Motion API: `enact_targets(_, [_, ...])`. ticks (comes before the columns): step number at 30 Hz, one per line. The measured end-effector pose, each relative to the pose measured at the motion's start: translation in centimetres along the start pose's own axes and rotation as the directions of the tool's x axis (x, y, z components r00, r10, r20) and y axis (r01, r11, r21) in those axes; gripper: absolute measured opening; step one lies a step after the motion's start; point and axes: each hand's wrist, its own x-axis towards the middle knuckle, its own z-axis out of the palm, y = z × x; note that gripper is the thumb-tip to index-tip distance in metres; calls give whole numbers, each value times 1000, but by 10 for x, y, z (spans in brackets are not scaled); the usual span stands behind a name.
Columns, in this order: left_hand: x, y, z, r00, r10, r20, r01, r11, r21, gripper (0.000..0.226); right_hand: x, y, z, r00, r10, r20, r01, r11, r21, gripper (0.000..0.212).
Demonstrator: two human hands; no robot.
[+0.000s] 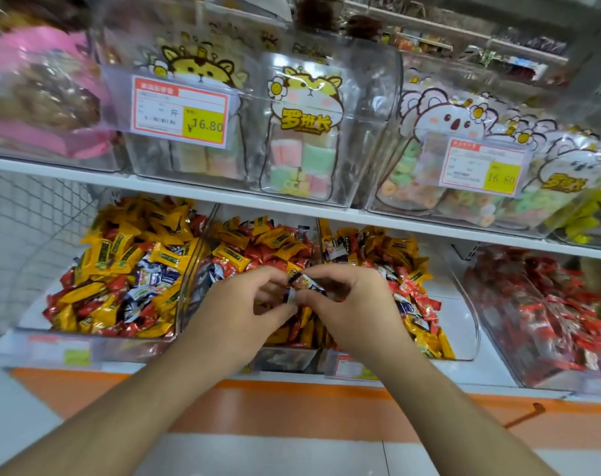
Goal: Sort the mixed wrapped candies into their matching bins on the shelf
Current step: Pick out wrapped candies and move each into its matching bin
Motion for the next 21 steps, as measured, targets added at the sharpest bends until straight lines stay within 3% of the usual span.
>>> enact_targets(4, [5,-10,-8,996,-67,-56,68,998,14,17,3,-4,20,1000,-3,2,3,1000,-2,25])
enact_targets(8, [8,-20,-25,994,10,-112,21,963,268,16,8,-9,21,996,-85,-22,79,977,-198,33])
enact_targets(11, [7,-25,-31,996,42,-75,-7,910,414,34,8,-10,17,990,-120,77,136,957,-257,45])
enact_targets(17, [2,-18,-19,994,112,4,-104,908,405,34,20,25,-22,985,-26,-170,-40,928,-371,33])
enact_targets(21, [0,-17,-12,990,130,51,-140,916,377,30,29,66,-39,990,74,-124,-129,837,-532,39])
